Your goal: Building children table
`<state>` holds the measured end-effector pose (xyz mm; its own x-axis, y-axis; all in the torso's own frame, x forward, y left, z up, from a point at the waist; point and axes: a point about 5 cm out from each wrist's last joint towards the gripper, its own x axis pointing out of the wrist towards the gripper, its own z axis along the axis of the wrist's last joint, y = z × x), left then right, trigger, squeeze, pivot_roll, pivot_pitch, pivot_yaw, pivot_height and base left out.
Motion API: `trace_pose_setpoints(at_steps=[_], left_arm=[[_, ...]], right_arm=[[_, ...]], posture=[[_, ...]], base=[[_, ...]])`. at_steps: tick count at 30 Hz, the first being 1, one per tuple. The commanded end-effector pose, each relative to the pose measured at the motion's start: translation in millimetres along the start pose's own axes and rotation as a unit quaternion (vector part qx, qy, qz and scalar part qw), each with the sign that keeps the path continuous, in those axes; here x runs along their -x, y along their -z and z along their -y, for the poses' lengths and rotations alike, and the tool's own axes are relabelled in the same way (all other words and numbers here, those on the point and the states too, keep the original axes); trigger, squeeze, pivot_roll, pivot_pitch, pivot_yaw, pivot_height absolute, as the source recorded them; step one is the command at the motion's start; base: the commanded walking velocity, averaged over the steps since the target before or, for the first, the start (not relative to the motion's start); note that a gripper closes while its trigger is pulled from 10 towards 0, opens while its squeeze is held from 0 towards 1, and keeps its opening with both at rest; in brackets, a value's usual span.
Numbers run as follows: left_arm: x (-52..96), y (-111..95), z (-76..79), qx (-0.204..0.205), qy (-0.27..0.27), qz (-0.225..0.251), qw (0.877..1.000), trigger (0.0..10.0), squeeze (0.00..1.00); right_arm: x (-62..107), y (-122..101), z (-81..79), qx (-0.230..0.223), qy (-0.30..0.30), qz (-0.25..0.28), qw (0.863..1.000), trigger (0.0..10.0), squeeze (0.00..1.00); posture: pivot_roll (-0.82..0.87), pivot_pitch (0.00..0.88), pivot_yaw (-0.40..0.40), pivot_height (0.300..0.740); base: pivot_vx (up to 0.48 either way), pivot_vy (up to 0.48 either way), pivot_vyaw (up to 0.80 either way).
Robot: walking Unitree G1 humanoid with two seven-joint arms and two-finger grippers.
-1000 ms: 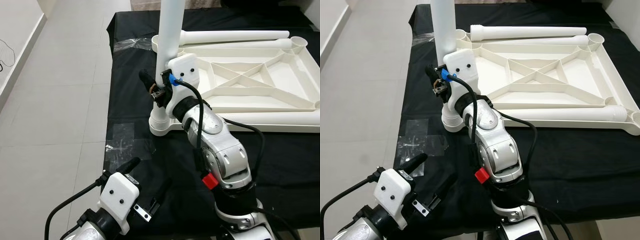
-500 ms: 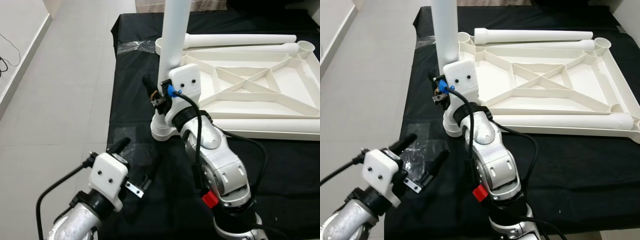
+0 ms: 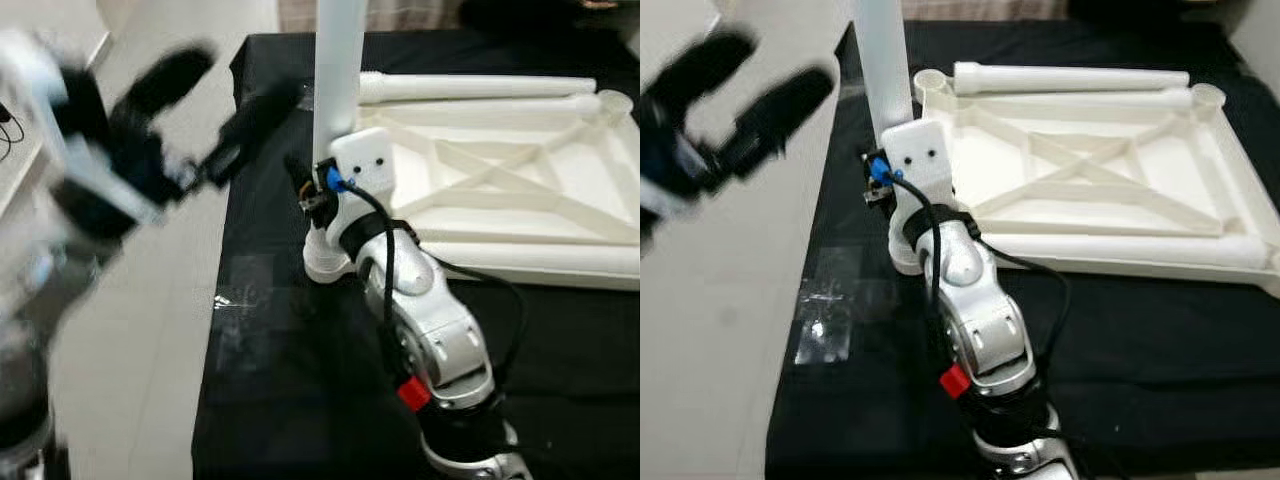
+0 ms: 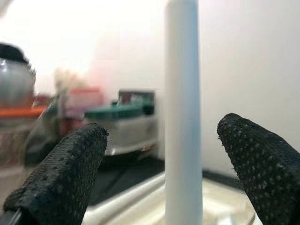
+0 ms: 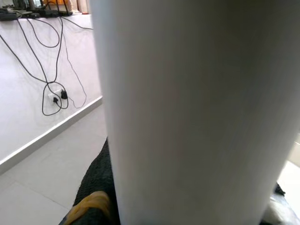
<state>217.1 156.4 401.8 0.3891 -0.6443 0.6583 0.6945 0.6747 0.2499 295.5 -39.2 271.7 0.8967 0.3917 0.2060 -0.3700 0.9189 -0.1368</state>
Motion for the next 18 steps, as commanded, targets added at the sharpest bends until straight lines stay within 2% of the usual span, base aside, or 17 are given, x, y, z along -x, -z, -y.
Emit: trace_pose_setpoints(at_steps=[1, 4, 7, 13, 15, 18], left_arm=[[1.3, 3.0, -0.7, 0.017, 0.012, -0.016, 1.0, 10.0, 0.0], [-10.3, -2.0, -7.5, 0.025, 0.035, -0.023, 0.999, 10.0, 0.0], [-18.3, -0.6, -14.4, 0.033, 0.052, -0.051, 0.997, 10.0, 0.0], [-36.0, 15.9, -27.5, 0.038, 0.063, -0.12, 0.99, 10.0, 0.0], [-36.0, 15.9, -27.5, 0.038, 0.063, -0.12, 0.99, 10.0, 0.0], [-46.6, 26.2, -28.6, 0.044, 0.076, -0.15, 0.985, 10.0, 0.0]], right_arm=[[3.3, 53.1, 9.4, -0.007, 0.026, -0.133, 0.991, 10.0, 0.0], [2.3, 52.0, 9.3, -0.008, 0.027, -0.131, 0.991, 10.0, 0.0], [1.8, 51.1, 10.0, -0.008, 0.028, -0.13, 0.991, 10.0, 0.0], [0.8, 49.2, 9.4, -0.008, 0.028, -0.127, 0.991, 10.0, 0.0], [0.8, 49.2, 9.4, -0.008, 0.028, -0.127, 0.991, 10.0, 0.0], [0.6, 47.8, 8.5, -0.01, 0.03, -0.125, 0.992, 10.0, 0.0]], posture=[[0.08, 0.296, -0.032, 0.74], [0.08, 0.294, -0.031, 0.74], [0.08, 0.294, -0.031, 0.74], [0.07, 0.296, -0.024, 0.74], [0.07, 0.296, -0.024, 0.74], [0.07, 0.297, -0.014, 0.74]], base=[[0.0, 0.0, 0.0], [0.0, 0.0, 0.0], [0.0, 0.0, 0.0], [0.0, 0.0, 0.0], [0.0, 0.0, 0.0], [0.0, 0.0, 0.0]])
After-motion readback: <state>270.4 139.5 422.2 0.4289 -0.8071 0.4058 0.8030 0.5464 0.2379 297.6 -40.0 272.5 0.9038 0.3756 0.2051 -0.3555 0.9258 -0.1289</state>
